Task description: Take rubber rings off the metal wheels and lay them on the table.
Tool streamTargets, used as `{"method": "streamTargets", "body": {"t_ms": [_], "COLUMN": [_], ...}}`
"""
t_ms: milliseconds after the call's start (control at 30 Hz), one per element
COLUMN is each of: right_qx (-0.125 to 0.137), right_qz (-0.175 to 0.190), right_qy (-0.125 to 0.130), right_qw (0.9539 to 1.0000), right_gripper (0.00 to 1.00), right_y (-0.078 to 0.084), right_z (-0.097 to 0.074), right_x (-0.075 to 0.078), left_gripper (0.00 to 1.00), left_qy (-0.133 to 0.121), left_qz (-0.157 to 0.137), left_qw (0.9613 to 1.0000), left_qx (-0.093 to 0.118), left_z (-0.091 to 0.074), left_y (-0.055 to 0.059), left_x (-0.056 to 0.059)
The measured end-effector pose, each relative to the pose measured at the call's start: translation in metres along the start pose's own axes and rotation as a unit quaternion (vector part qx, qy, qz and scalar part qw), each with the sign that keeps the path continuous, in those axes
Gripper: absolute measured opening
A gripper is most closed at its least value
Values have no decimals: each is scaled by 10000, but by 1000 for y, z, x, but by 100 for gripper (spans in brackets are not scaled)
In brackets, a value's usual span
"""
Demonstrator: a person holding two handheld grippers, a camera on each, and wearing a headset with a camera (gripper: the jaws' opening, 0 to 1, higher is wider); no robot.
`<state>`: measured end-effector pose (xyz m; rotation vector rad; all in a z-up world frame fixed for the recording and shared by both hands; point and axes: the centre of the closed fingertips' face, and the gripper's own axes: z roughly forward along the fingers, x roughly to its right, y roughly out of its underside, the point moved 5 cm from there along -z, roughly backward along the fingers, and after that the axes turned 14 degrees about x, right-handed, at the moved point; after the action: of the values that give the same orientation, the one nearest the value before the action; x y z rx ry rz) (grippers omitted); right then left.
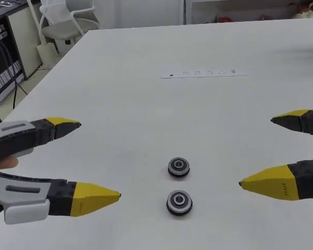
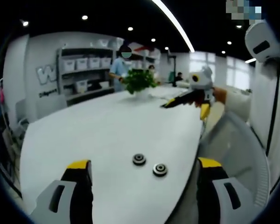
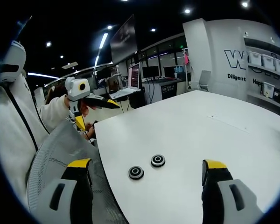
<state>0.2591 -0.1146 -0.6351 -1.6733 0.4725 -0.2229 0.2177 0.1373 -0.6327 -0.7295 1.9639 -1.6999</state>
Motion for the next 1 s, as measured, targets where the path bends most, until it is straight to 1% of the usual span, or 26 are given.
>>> {"method": "streamTargets", "body": {"t_ms": [100, 200, 300, 400, 500, 600, 700, 767, 833, 867, 967, 1000], "right_qx": [-5, 54, 30, -6, -51, -25, 27, 63, 94, 88, 70, 74], "right_qz": [-80, -181, -250, -253, -301, -334, -410, -488, -552, -594, -611, -599], "right_qy": [-79, -215, -321, -437, -546, -562, -584, -602, -603, -606, -680, -701], "right_qw": [9999, 9996, 9992, 9987, 9980, 9979, 9974, 9970, 9966, 9964, 9958, 9957], "right_gripper": [94, 94, 93, 92, 92, 91, 91, 91, 90, 89, 88, 87], "right_y": [-6, -14, -15, -14, -16, -21, -29, -34, -39, -39, -36, -34], "right_z": [7, 19, 29, 36, 39, 42, 47, 51, 56, 61, 66, 69], "right_x": [0, -3, -5, -10, -14, -14, -14, -13, -11, -7, -8, -6], "left_gripper": [94, 94, 94, 94, 94, 93, 93, 92, 91, 90, 89, 88], "left_qy": [61, 163, 233, 305, 489, 547, 630, 694, 711, 746, 779, 778], "left_qz": [88, 171, 273, 340, 450, 537, 581, 678, 833, 880, 929, 930], "left_qw": [9999, 9997, 9993, 9989, 9977, 9970, 9963, 9952, 9940, 9933, 9926, 9926], "left_qx": [-3, 36, 52, 78, 89, 60, 85, 81, 12, 20, 56, 67], "left_z": [4, 10, 15, 20, 27, 33, 40, 46, 53, 57, 66, 69], "left_y": [-3, -10, -16, -21, -27, -30, -35, -40, -42, -44, -48, -48], "left_x": [-2, -4, -6, -8, -7, -9, -10, -10, -14, -15, -17, -18]}}
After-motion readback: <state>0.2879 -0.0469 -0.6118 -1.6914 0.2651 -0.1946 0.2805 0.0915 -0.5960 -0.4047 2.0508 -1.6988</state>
